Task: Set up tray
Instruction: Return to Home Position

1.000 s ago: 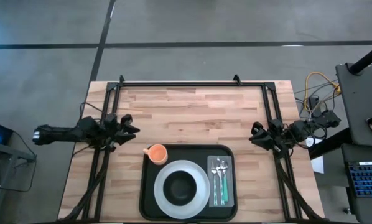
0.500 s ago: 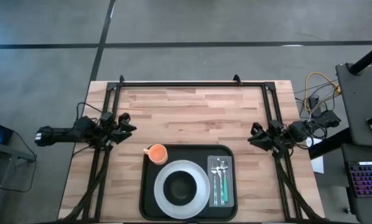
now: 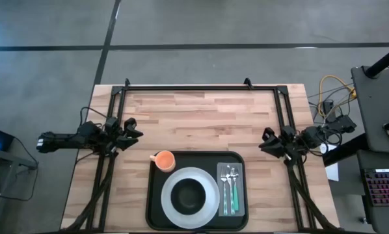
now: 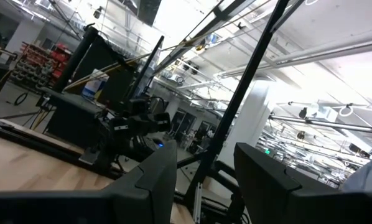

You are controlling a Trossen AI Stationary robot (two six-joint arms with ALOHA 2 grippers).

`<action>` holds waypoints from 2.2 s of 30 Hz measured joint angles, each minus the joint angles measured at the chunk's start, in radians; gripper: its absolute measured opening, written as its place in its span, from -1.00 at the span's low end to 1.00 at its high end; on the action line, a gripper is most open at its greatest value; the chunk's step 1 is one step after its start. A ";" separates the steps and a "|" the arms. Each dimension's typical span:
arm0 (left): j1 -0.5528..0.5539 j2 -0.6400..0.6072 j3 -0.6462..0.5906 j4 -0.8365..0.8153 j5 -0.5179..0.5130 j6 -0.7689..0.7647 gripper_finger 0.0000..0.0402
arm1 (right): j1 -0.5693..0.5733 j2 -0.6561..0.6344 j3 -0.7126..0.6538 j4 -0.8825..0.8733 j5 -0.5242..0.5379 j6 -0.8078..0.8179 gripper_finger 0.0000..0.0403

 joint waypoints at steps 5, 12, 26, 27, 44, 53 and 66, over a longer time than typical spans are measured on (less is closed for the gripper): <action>0.000 0.002 0.000 0.000 0.000 0.000 -0.30 | 0.000 0.002 0.000 -0.025 -0.004 -0.079 -0.66; 0.000 0.037 0.001 0.001 0.000 0.000 -0.30 | 0.001 0.001 0.000 -0.098 -0.007 -0.206 -0.66; 0.000 0.155 0.001 -0.001 0.000 0.000 -0.30 | 0.000 0.002 0.000 -0.227 -0.010 -0.251 -0.66; 0.000 0.165 0.001 -0.001 0.000 0.000 -0.30 | 0.000 0.002 0.000 -0.226 -0.010 -0.259 -0.66; 0.000 0.361 0.001 0.000 0.000 0.000 -0.30 | 0.000 0.002 0.001 -0.226 -0.009 -0.250 -0.66; 0.000 0.455 0.001 0.000 0.000 0.000 -0.30 | -0.051 -0.007 0.001 -0.223 -0.009 -0.250 -0.66; 0.000 0.566 0.001 -0.001 0.000 0.000 -0.30 | -0.312 -0.007 0.001 -0.225 -0.006 -0.250 -0.66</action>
